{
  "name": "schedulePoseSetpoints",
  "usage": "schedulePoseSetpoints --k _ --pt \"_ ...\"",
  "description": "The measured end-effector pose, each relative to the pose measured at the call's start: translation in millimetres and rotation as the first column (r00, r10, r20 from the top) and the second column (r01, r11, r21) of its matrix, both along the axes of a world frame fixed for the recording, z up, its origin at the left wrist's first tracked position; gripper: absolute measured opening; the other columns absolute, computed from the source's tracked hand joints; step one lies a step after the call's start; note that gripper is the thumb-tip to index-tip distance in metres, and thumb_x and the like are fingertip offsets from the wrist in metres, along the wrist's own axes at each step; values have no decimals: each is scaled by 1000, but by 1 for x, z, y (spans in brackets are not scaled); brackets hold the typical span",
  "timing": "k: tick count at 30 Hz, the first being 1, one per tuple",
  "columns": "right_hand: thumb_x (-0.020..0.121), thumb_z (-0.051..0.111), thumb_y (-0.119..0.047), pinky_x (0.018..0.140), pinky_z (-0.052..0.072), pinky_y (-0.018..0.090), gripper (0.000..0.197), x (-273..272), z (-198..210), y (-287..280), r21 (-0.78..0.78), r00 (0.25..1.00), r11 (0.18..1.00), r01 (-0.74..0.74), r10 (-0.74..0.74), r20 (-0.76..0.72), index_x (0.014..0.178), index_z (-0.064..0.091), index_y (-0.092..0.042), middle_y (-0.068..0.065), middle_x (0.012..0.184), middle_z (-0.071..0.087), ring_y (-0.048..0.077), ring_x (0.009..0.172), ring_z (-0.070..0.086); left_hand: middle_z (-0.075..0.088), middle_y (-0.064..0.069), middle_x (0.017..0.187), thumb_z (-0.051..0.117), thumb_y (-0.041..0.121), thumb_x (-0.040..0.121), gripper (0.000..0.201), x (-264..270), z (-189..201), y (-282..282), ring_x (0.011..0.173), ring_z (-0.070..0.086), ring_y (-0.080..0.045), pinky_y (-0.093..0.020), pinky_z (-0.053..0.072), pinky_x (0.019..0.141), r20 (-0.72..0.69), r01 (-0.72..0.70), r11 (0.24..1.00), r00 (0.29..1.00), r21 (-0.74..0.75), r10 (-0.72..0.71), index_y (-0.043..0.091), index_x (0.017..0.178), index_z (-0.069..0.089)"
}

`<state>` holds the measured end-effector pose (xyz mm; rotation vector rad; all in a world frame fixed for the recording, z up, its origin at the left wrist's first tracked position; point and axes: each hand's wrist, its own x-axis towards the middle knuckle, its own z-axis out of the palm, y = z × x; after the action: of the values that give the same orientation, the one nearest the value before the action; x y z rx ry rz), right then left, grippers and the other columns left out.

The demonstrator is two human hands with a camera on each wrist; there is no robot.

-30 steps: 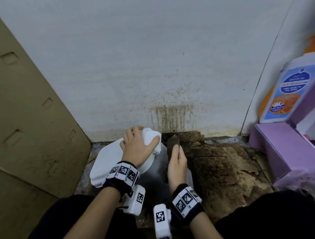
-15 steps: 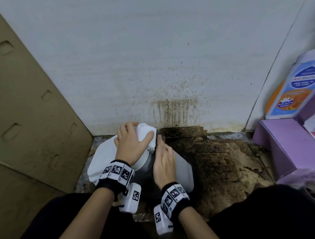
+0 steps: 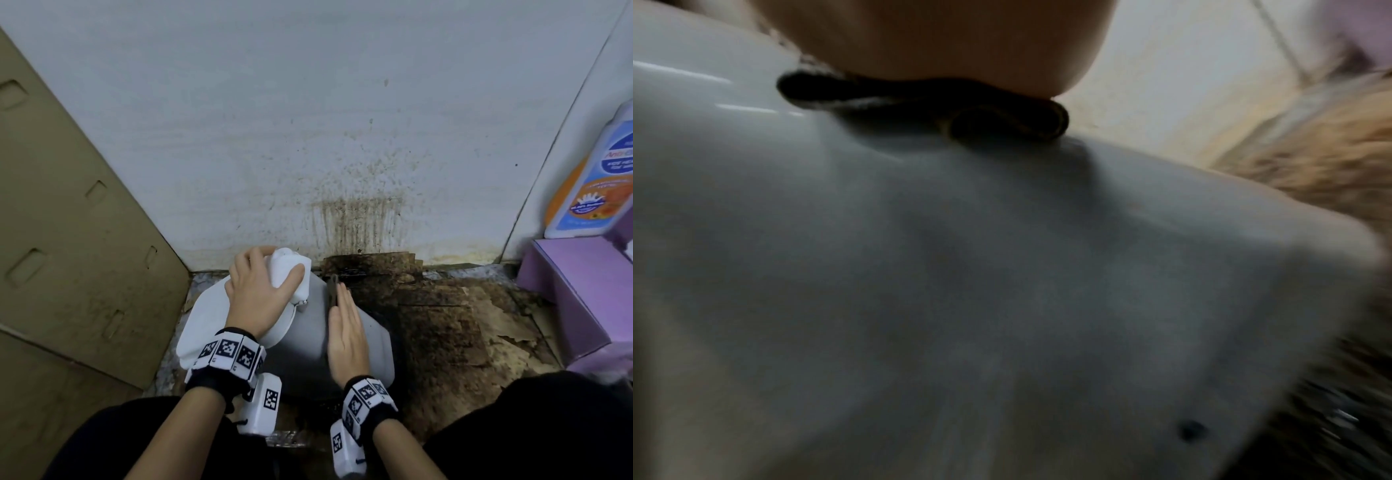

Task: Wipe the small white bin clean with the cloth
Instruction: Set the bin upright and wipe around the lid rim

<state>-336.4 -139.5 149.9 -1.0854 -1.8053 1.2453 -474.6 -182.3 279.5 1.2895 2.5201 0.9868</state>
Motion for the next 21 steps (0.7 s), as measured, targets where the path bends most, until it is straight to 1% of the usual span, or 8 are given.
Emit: schedulePoseSetpoints --k 3,5,9,12,15,18,19,21 --pt "107 20 -37 120 2 16 52 21 -38 13 -159 994 984 77 -62 95 158 16 -26 -9 167 13 -6 146 8 35 7 120 40 78 67 76 -7 -1 -1 125 33 -19 -38 28 103 7 -4 1000 1000 -4 4 28 124 44" --pt "109 20 -30 121 1 18 50 26 -52 18 -213 987 971 109 -79 143 158 14 -22 -5 167 12 -5 146 7 36 6 121 40 78 66 78 -9 -2 -1 124 34 -19 -37 27 102 11 -3 1000 1000 1 3 28 125 44" --pt "109 21 -29 125 4 28 50 16 -46 17 -225 979 960 165 -132 156 158 16 -18 -5 167 13 7 153 8 37 5 123 41 77 67 76 -12 -5 -1 126 33 -20 -37 27 102 8 -14 1000 1000 -1 14 28 125 44" --pt "109 18 -31 125 2 29 51 4 -29 8 -224 971 951 215 -184 151 159 16 -22 -9 167 12 6 153 5 36 5 123 41 76 69 74 -12 -7 -2 126 33 -20 -36 26 101 -8 -9 1000 1000 -7 9 27 125 43" --pt "108 13 -36 125 0 29 51 -16 0 -6 -174 986 972 155 -141 87 159 12 -27 -13 167 7 2 152 0 36 6 121 40 75 70 72 -9 -8 -2 124 33 -19 -33 25 99 -28 -1 1000 1000 3 1 27 124 42" --pt "97 3 -51 124 -3 25 65 -30 31 -20 -1 1000 1000 -1 1 12 158 7 -30 -17 164 -1 -2 151 -8 36 5 121 39 75 69 74 -10 -7 -1 125 33 -20 -35 26 100 -26 -4 1000 1000 1 4 26 124 43" --pt "94 1 -53 123 -4 24 69 -31 37 -23 54 999 998 -42 42 10 158 7 -29 -16 165 -1 -1 151 -8 36 4 121 39 75 69 74 -11 -7 -2 126 33 -20 -34 25 100 -24 -6 1000 1000 2 6 26 124 43" --pt "95 4 -50 124 -1 26 68 -28 41 -24 135 996 987 -85 79 46 159 9 -27 -12 167 4 1 152 -4 37 4 123 39 76 69 74 -11 -8 -5 127 32 -19 -31 23 99 -19 -1 1000 1000 16 2 26 124 42"
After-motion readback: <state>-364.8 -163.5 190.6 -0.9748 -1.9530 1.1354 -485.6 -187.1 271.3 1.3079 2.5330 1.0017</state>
